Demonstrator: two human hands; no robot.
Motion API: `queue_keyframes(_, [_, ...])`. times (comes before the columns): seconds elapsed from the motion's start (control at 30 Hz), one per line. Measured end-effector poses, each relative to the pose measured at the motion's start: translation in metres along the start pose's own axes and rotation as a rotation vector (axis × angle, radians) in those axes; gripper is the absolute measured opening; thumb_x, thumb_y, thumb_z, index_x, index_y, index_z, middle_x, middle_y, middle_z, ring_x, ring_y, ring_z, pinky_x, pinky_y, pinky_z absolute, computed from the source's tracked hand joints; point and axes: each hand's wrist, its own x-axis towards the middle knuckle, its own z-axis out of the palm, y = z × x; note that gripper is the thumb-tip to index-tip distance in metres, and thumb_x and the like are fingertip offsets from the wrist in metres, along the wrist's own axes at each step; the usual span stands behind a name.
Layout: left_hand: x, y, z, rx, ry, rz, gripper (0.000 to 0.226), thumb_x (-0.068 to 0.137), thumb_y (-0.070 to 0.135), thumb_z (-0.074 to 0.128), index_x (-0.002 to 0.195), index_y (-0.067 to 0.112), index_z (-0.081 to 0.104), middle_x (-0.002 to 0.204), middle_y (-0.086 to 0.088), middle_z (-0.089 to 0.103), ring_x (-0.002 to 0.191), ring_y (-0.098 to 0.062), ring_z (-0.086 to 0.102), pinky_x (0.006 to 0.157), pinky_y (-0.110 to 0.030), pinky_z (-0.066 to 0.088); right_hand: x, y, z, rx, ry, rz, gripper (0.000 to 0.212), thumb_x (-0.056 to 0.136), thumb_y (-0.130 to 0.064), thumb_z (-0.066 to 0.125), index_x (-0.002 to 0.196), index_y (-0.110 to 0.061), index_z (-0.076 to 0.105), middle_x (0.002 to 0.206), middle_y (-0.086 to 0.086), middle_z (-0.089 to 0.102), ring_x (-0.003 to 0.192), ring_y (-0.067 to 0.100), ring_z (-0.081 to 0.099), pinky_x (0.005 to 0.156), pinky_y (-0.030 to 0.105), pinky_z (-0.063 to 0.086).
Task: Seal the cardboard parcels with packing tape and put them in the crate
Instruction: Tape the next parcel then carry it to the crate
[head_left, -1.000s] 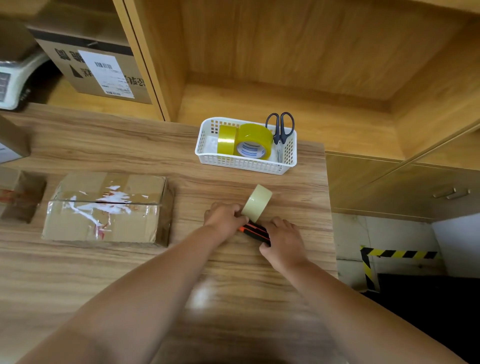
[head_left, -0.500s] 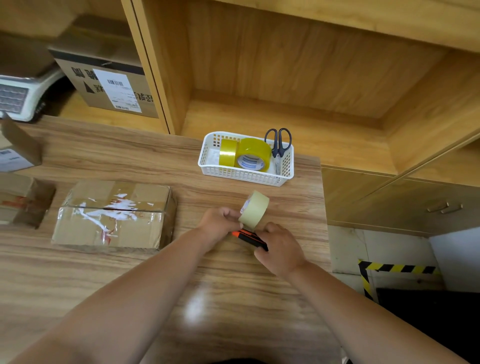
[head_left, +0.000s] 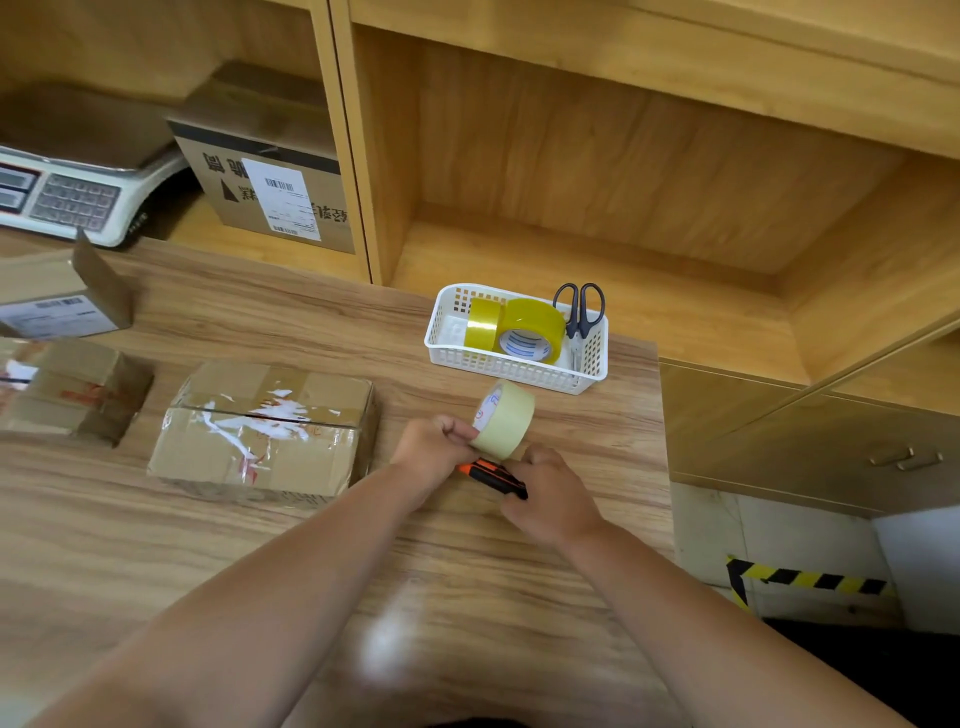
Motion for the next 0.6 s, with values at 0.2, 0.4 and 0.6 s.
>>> queue_keyframes(0.2, [-0.009, -0.002, -0.006, -0.012, 0.088, 0.005, 0.028, 0.075, -0.012, 0.068, 0.073, 0.015, 0.062, 0.069, 0.000, 0.060, 0.067, -0.013, 0.057, 0.062, -0.012, 0.046, 0.004, -0.013, 0.008, -0.025, 0.017, -0.011, 0.028, 0.082, -0.018, 0.055, 0.107, -0.011, 0.064, 0.095, -0.001, 0.036, 0.101, 0.017, 0.044, 0.066, 0.020, 0.029])
queue_keyframes(0.4, [-0.020, 0.006, -0.016, -0.127, 0.129, -0.019, 0.026, 0.067, -0.003, 0.080, 0.083, 0.010, 0.065, 0.071, 0.001, 0.067, 0.064, -0.010, 0.062, 0.063, -0.015, 0.050, 0.003, -0.018, 0.023, -0.117, -0.047, 0.081, 0.025, 0.083, -0.019, 0.053, 0.104, -0.009, 0.063, 0.100, 0.006, 0.040, 0.106, 0.026, 0.042, 0.080, 0.028, 0.039])
queue_keyframes(0.6, [-0.023, 0.010, -0.037, -0.276, 0.064, -0.101, 0.026, 0.072, -0.007, 0.072, 0.085, 0.013, 0.062, 0.089, -0.010, 0.069, 0.085, -0.023, 0.065, 0.077, -0.031, 0.052, -0.006, -0.004, 0.035, -0.207, 0.013, 0.143, 0.032, 0.085, -0.016, 0.055, 0.117, -0.013, 0.057, 0.115, 0.005, 0.044, 0.110, 0.022, 0.041, 0.087, 0.030, 0.043])
